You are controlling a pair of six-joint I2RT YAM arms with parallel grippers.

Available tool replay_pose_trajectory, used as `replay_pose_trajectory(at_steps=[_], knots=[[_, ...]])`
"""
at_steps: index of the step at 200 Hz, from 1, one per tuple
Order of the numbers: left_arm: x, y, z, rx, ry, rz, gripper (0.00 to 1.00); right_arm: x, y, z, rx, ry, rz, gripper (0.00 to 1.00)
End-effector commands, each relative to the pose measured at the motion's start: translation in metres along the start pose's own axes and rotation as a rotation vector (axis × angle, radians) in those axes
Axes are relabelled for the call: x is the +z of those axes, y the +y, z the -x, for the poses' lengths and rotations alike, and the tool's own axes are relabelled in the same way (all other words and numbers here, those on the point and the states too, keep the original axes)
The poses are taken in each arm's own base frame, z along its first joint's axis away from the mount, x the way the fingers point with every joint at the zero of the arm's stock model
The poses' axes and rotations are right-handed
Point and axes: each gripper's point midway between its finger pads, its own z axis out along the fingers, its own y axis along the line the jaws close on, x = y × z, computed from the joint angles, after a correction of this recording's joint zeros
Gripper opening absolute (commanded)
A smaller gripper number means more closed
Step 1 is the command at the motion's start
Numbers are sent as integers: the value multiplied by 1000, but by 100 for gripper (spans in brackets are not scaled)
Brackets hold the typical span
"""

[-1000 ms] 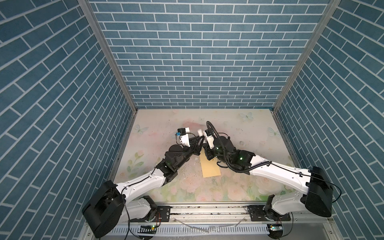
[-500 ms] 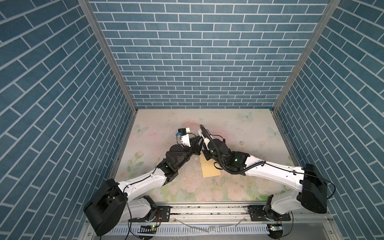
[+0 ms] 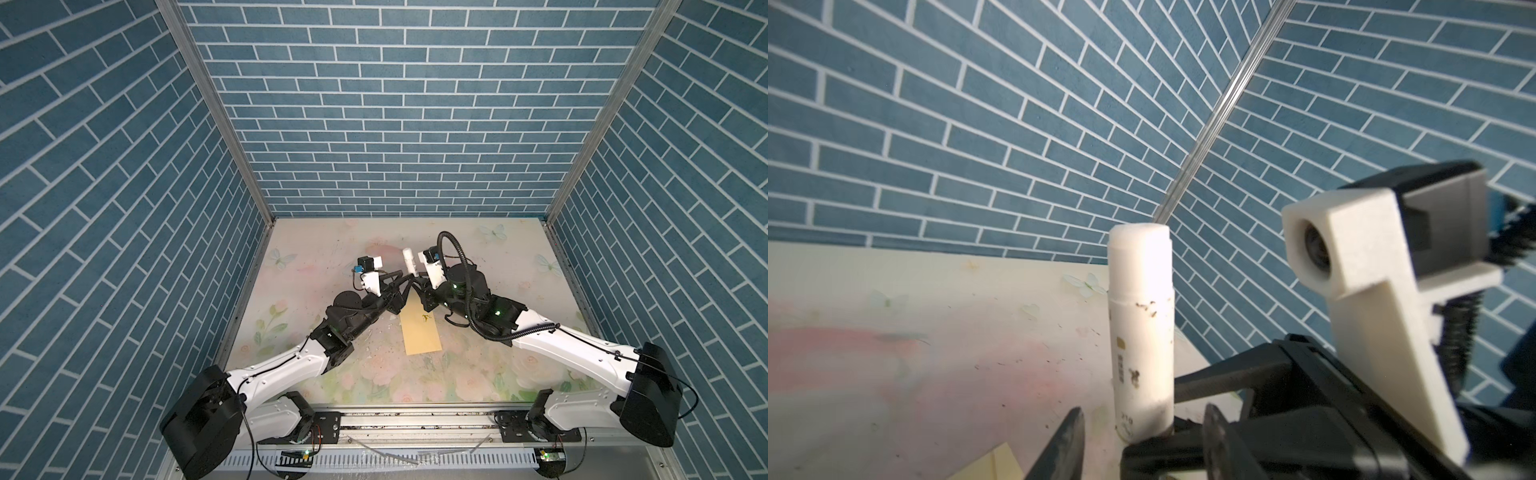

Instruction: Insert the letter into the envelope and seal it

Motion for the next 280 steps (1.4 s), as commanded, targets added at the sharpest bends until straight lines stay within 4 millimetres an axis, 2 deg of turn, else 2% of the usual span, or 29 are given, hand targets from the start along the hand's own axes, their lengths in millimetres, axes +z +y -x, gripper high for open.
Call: replay_pose_trajectory(at_steps=[1,26,48,88,123,194,208,242,280], knots=[[-10,-5,1,25,18,-61,59,-13,15,6,43,-41,148,0],[-18,-11,10,43,13,-136,73,-24,18,7,50,-41,239,0],[-24,-20,16,55,-1,-222,81,-34,29,9,56,-50,354,0],[-30,-42,24,49,-26,-383,83,-49,53,14,77,-59,551,0],[-30,-51,26,42,-34,-442,83,-50,64,12,80,-32,629,0],[-29,-50,25,30,-34,-446,63,-47,68,7,85,-6,662,0],[-28,-48,25,26,-35,-439,54,-47,67,6,85,-5,658,0],[-26,-46,23,9,-30,-433,39,-45,65,6,81,-2,644,0],[-24,-45,24,-5,-35,-430,16,-41,61,3,77,19,615,0]])
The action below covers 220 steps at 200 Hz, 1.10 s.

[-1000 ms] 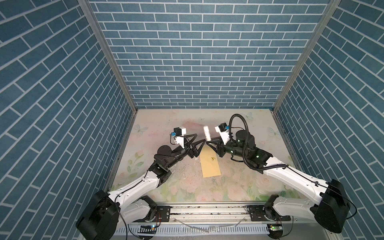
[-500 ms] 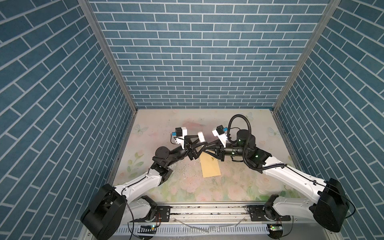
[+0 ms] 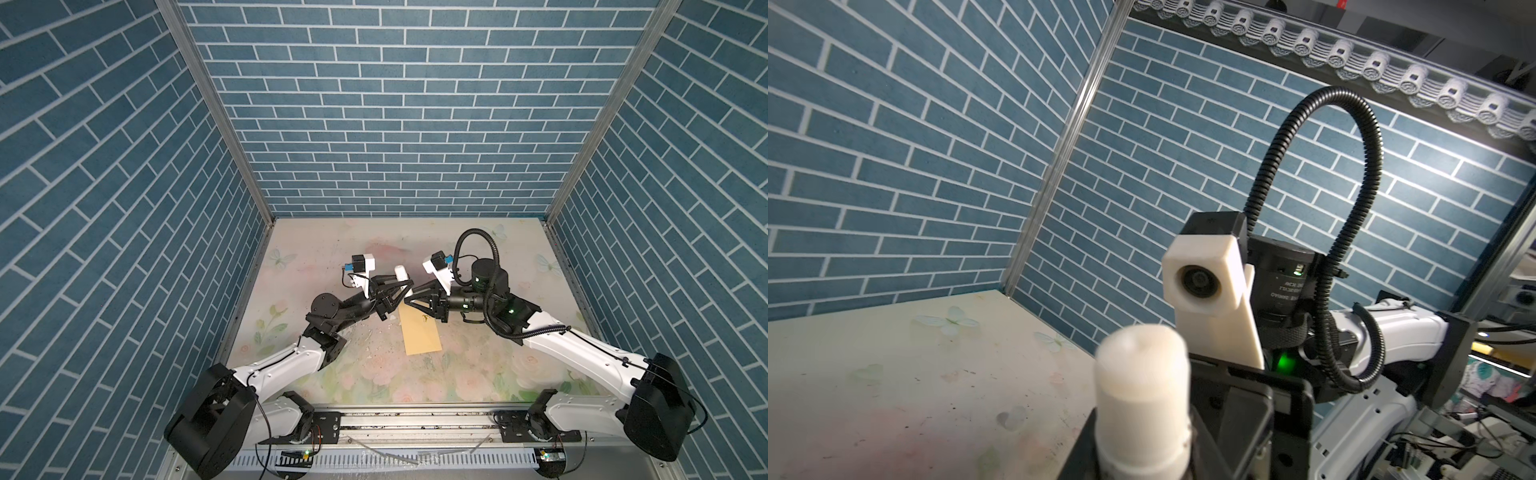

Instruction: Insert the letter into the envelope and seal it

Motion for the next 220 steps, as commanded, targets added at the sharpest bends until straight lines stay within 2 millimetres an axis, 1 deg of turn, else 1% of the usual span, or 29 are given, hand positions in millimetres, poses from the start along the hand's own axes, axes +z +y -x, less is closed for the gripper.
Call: replay_pose_trajectory(at_steps=[1,27,46,58,81,99,115,133,163,198,220], knots=[[0,1,7,31,-29,1,15,-1,0,5,5,0,-5,0],[-1,7,6,16,-33,31,0,-2,-11,4,4,8,-74,0],[-2,16,5,3,-36,81,0,-5,-26,7,4,-5,-172,0],[-3,22,5,-3,-38,119,0,-9,-41,10,1,-23,-266,0],[-6,38,-1,-9,-14,212,0,-21,-73,17,-20,-66,-501,0],[-8,46,-6,1,8,276,0,-31,-89,22,-94,-86,-712,0],[-9,50,-9,5,15,309,0,-33,-93,27,-181,-83,-852,0],[-9,54,-11,3,14,325,0,-31,-95,31,-223,-87,-939,0],[-9,59,-14,-11,10,346,0,-30,-101,30,-286,-77,-1078,0],[-6,62,-17,-28,13,351,0,-21,-101,27,-378,-30,-1155,0],[-6,63,-18,-30,9,357,0,-15,-98,24,-376,-29,-1120,0]])
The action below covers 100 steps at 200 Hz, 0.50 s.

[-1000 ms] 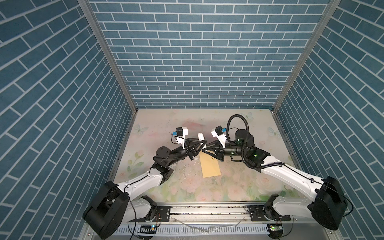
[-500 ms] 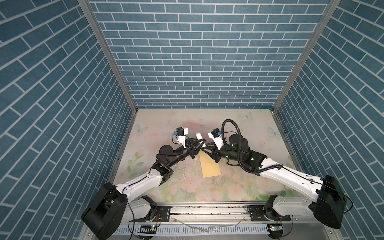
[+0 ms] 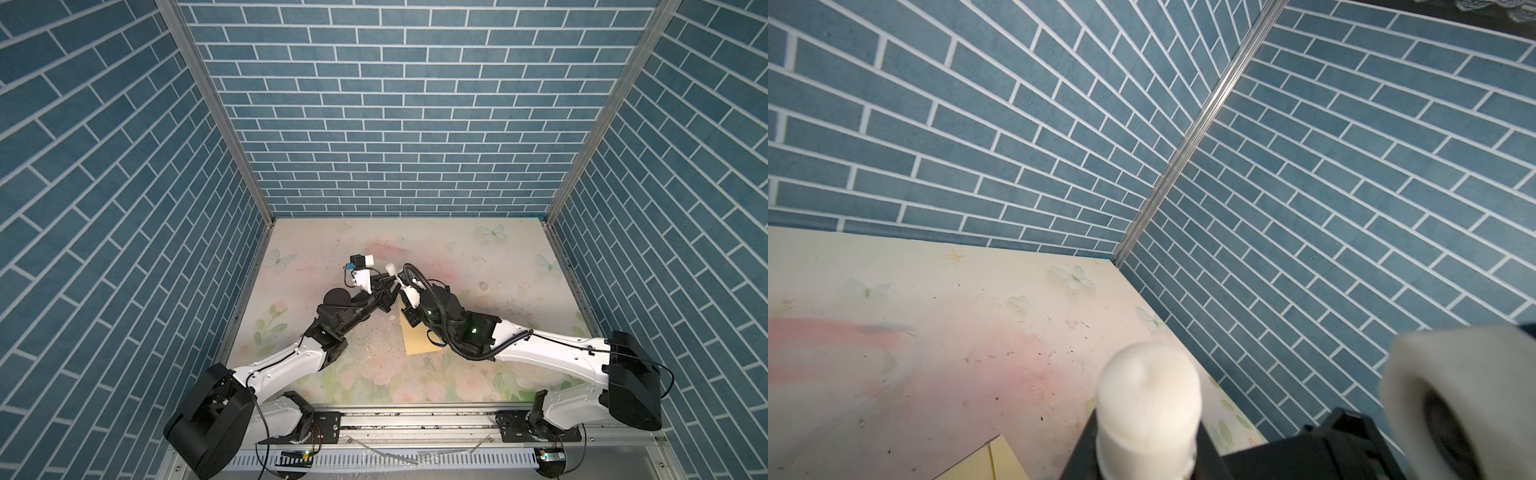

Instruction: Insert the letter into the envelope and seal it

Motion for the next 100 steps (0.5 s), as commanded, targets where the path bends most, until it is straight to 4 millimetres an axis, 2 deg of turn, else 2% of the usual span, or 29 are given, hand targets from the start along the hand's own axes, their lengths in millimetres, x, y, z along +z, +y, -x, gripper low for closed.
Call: replay_pose_trajectory(at_steps=[1,25,62,84,100], knots=[[0,-9,1,8,-1,-28,0,-4,-57,23,15,-44,-268,0],[-2,-11,4,13,-6,-32,0,-7,-48,20,53,-62,-149,0],[-5,-19,12,3,-20,-51,0,-23,-28,11,239,-69,266,45],[-6,-27,19,-21,-23,-80,0,-39,-20,10,319,-111,481,61],[-5,-33,22,-46,-18,-107,0,-48,-18,10,371,-132,588,66]])
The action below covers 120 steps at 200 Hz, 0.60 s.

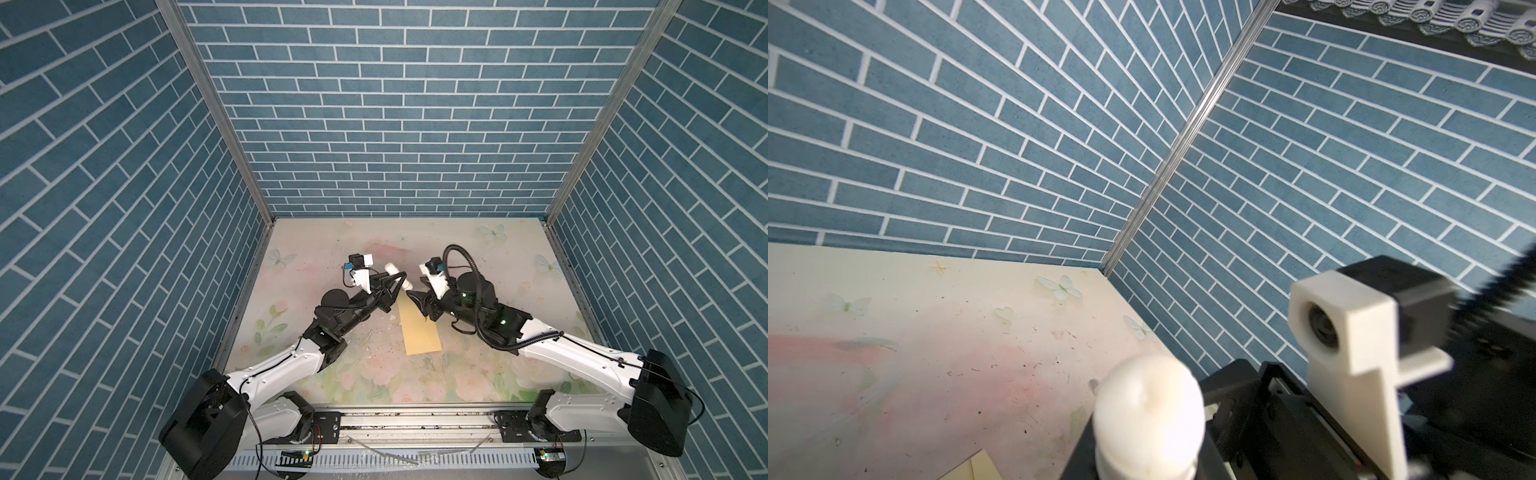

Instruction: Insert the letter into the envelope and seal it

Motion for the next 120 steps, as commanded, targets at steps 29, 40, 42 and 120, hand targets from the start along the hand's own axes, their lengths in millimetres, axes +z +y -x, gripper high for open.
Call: replay_pose_trajectory(at_steps=[29,40,42,120], knots=[[3,-26,11,-71,25,-115,0,-24,31,12,189,-84,404,73],[5,-29,12,-84,27,-128,0,-24,33,14,209,-90,444,73],[5,-30,12,-87,27,-130,0,-25,34,15,210,-94,451,73],[11,-36,13,-140,34,-181,0,-20,42,23,255,-116,563,58]])
